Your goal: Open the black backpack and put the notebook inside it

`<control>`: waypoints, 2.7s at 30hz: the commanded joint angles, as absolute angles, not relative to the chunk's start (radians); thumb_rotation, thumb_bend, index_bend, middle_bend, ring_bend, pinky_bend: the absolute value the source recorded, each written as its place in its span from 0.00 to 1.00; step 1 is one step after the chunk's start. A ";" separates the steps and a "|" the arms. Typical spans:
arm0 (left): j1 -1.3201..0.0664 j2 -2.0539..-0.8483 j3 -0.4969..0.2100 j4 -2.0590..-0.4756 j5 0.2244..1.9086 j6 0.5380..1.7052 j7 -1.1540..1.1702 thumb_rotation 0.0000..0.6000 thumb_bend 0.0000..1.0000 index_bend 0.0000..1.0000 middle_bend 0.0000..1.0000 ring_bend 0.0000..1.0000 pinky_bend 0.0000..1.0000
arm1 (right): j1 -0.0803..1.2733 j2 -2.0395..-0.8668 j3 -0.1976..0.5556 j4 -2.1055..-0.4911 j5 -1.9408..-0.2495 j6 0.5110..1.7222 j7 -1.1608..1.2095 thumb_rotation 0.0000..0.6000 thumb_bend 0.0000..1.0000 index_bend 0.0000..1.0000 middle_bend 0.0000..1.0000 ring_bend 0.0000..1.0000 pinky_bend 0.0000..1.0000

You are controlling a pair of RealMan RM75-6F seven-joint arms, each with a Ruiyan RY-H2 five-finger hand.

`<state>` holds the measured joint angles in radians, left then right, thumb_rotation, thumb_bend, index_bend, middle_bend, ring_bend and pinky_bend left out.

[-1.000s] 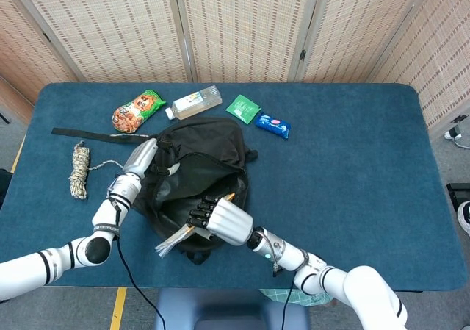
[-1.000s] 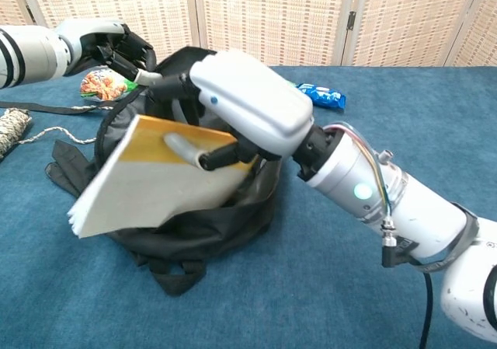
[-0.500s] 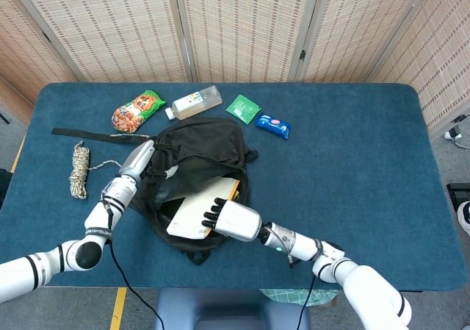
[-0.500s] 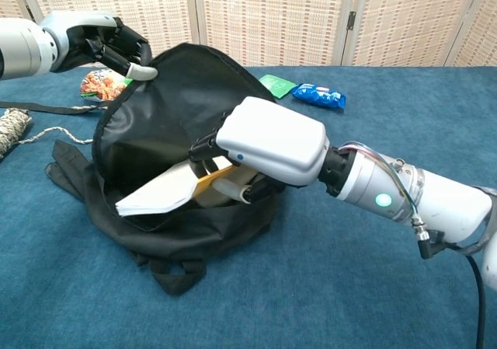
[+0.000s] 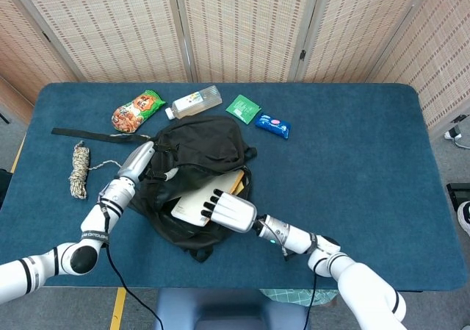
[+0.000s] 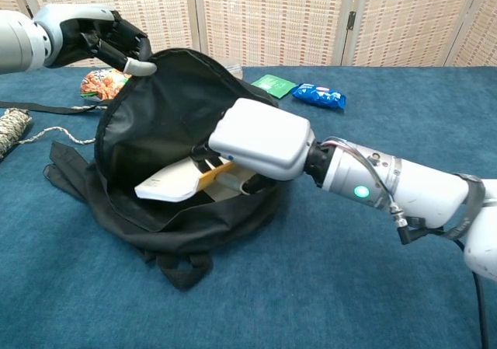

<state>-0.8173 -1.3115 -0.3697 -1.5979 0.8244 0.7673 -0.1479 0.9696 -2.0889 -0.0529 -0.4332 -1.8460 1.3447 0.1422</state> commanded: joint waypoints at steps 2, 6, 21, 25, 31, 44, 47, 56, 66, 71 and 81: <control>-0.818 -1.307 -0.368 -1.603 0.824 0.768 -0.150 1.00 0.74 0.68 0.49 0.36 0.00 | 0.995 -2.115 -0.033 -0.418 -1.825 1.320 0.097 1.00 0.54 0.90 0.58 0.63 0.51; -0.817 -1.302 -0.368 -1.612 0.826 0.769 -0.158 1.00 0.74 0.68 0.49 0.36 0.00 | 1.010 -2.137 -0.034 -0.419 -1.818 1.295 0.068 1.00 0.54 0.90 0.58 0.62 0.51; -0.798 -1.270 -0.363 -1.642 0.861 0.778 -0.191 1.00 0.74 0.68 0.49 0.37 0.00 | 1.030 -2.164 -0.028 -0.376 -1.778 1.205 -0.025 1.00 0.54 0.90 0.58 0.63 0.50; -0.793 -1.263 -0.359 -1.651 0.871 0.780 -0.198 1.00 0.74 0.68 0.49 0.36 0.00 | 1.032 -2.169 -0.023 -0.357 -1.761 1.175 -0.050 1.00 0.54 0.90 0.58 0.63 0.49; -0.789 -1.256 -0.355 -1.657 0.878 0.782 -0.205 1.00 0.74 0.68 0.49 0.36 0.00 | 1.024 -2.178 0.006 -0.370 -1.722 1.165 -0.103 1.00 0.54 0.70 0.50 0.57 0.44; -0.775 -1.237 -0.357 -1.659 0.893 0.795 -0.228 1.00 0.74 0.68 0.49 0.36 0.00 | 0.978 -2.097 0.047 -0.670 -1.671 1.178 -0.310 1.00 0.44 0.00 0.12 0.28 0.24; -0.766 -1.228 -0.352 -1.662 0.902 0.794 -0.235 1.00 0.74 0.68 0.49 0.36 0.00 | 0.967 -2.069 0.060 -0.770 -1.655 1.168 -0.360 1.00 0.38 0.00 0.07 0.24 0.21; -0.773 -1.249 -0.319 -1.648 0.926 0.770 -0.221 1.00 0.73 0.63 0.49 0.34 0.00 | 0.884 -1.938 0.073 -1.040 -1.637 1.232 -0.490 1.00 0.27 0.00 0.00 0.14 0.08; -0.790 -1.241 -0.305 -1.662 0.915 0.748 -0.191 1.00 0.64 0.53 0.45 0.31 0.00 | 0.800 -1.820 0.053 -1.193 -1.648 1.291 -0.521 1.00 0.26 0.00 0.00 0.11 0.04; -0.788 -1.207 -0.294 -1.694 0.934 0.707 -0.205 1.00 0.40 0.33 0.38 0.25 0.00 | 0.739 -1.718 0.035 -1.305 -1.685 1.380 -0.512 1.00 0.26 0.00 0.00 0.11 0.04; -0.757 -1.181 -0.311 -1.770 1.037 0.744 -0.275 1.00 0.21 0.02 0.15 0.06 0.00 | 0.608 -1.543 0.023 -1.446 -1.656 1.465 -0.506 1.00 0.26 0.00 0.00 0.11 0.04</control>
